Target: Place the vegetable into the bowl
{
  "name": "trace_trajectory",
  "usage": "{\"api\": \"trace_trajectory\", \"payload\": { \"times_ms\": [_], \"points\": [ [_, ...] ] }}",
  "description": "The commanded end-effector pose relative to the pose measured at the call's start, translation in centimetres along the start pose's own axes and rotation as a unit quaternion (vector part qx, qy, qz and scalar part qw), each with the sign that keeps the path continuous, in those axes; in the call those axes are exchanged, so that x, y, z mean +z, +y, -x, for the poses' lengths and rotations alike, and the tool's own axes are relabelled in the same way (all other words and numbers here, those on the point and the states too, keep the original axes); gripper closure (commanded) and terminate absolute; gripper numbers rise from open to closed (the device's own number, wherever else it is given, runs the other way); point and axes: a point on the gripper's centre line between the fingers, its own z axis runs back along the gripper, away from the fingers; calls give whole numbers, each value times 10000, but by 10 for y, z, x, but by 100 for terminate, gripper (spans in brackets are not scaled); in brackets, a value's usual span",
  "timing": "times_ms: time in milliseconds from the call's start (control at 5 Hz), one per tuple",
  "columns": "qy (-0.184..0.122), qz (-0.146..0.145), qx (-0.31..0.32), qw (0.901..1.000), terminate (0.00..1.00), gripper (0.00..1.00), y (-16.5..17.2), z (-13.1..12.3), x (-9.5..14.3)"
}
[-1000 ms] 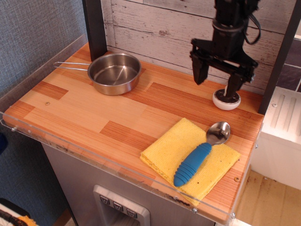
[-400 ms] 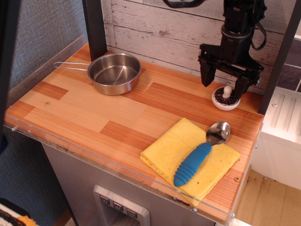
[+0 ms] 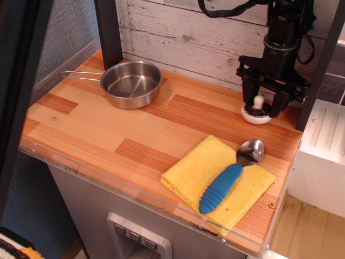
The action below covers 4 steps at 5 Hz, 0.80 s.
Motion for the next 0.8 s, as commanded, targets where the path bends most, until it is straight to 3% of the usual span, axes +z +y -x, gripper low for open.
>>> {"api": "trace_trajectory", "payload": {
  "times_ms": [0,200,400,600],
  "points": [
    [-154,-28,-43,9999,0,100,-3,-4,12],
    [-143,31,-26,9999,0,100,-1,-4,14],
    [-323,88,142,9993,0,100,9,1,34],
    [-528,-28,548,9971,0,100,39,23,66]
  ]
}}
